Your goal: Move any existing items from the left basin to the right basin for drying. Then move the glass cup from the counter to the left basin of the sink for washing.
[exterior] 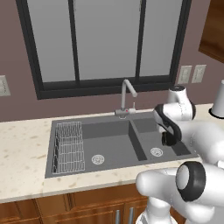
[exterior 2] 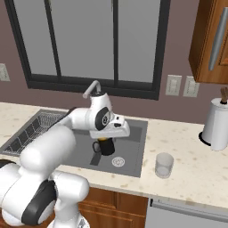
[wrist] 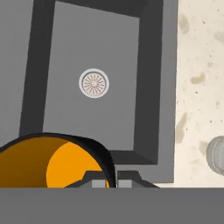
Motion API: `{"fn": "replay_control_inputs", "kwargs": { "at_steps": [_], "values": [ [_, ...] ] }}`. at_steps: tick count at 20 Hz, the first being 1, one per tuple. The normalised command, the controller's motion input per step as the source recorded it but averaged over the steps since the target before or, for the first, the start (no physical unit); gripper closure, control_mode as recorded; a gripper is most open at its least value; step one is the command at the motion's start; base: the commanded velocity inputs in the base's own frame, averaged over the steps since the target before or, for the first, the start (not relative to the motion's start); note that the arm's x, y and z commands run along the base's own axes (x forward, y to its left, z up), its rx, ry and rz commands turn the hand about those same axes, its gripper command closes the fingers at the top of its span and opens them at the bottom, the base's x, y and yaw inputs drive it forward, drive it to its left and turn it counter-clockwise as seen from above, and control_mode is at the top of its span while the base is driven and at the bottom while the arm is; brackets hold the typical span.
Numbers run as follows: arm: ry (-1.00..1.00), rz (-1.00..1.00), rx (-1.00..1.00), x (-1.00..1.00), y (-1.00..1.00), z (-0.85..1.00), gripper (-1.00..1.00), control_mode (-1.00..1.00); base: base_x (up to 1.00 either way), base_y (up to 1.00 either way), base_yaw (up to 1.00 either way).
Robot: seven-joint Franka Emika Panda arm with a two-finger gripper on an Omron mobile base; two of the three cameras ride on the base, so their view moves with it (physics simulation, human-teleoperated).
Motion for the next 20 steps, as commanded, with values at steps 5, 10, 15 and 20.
{"fn": "replay_control_inputs", "kwargs": {
  "at_steps": [5,10,15,20],
  "values": [
    [0.06,0.14,0.0,0.47,-0.2,-0.42,1.0,-1.0,0.0,0.0,0.0],
    [0.09,0.12,0.0,0.52,-0.09,-0.47,1.0,-1.0,0.0,0.0,0.0],
    [0.1,0.11,0.02,0.55,-0.13,-0.43,1.0,-1.0,0.0,0.0,0.0],
    [0.0,0.16,0.04,0.26,-0.31,-0.46,1.0,-1.0,0.0,0.0,0.0]
  ]
}}
